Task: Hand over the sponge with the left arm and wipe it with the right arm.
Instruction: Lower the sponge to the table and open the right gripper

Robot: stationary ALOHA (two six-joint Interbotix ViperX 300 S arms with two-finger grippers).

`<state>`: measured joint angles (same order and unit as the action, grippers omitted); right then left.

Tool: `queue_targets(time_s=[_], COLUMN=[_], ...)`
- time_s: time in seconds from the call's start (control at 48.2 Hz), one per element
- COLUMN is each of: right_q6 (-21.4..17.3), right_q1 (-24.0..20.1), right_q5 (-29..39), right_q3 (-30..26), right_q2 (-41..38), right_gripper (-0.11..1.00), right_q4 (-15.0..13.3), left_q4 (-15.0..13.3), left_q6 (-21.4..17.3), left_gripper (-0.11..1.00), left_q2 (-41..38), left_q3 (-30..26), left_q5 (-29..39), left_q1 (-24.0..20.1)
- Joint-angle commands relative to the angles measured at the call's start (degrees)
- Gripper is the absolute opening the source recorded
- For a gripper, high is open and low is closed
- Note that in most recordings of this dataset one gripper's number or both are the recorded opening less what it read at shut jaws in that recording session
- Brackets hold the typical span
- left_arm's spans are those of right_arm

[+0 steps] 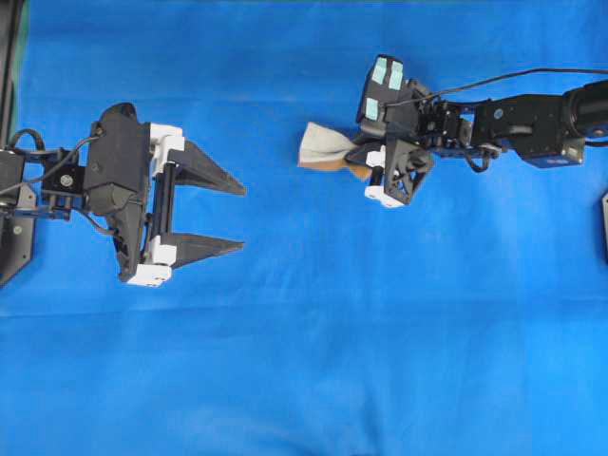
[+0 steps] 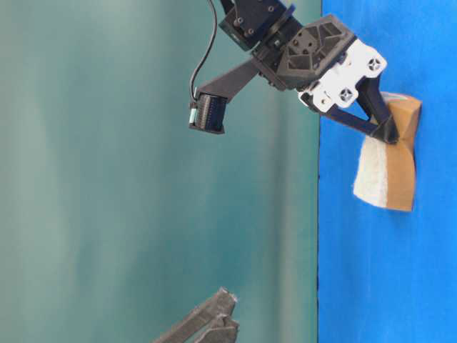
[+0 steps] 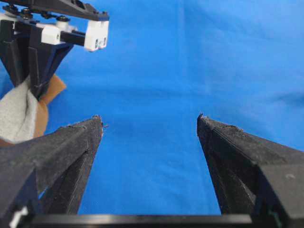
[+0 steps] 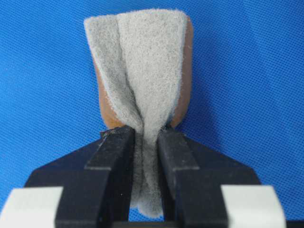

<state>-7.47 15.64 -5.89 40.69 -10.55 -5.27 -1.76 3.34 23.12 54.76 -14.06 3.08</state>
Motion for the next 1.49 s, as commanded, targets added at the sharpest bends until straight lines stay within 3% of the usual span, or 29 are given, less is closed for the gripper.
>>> queue_targets(time_s=[0.0,0.311,0.539,0.767,1.078,1.472], right_q6=[-0.26,-2.55,-3.6,-2.81,-2.37,-3.16], right_q1=[-1.67,-18.19,-22.94,-19.51,-7.29,-7.38], right_q5=[0.09,0.35,0.79,2.2,2.2,2.2], right_q3=[-0.26,-1.49,-2.46,-2.55,-2.37,-2.29], right_q2=[0.88,-0.09,-0.09,0.0,0.35,0.35], right_gripper=[0.21,0.2,0.2,0.2,0.2,0.2], right_q4=[0.26,4.92,5.98,5.27,0.97,0.79], left_q4=[0.09,0.09,0.09,0.09,0.09,0.09], left_q6=[0.0,-0.18,-0.18,-0.09,0.18,0.18], left_gripper=[0.76,0.76,0.76,0.76,0.76,0.76], left_q2=[0.18,0.18,0.09,0.09,0.09,0.09], left_q3=[-0.88,-0.88,-0.88,-0.88,-0.88,-0.88], left_q5=[-0.53,-0.44,-0.53,-0.53,-0.53,-0.44], left_q1=[0.18,0.18,0.18,0.18,0.18,0.18])
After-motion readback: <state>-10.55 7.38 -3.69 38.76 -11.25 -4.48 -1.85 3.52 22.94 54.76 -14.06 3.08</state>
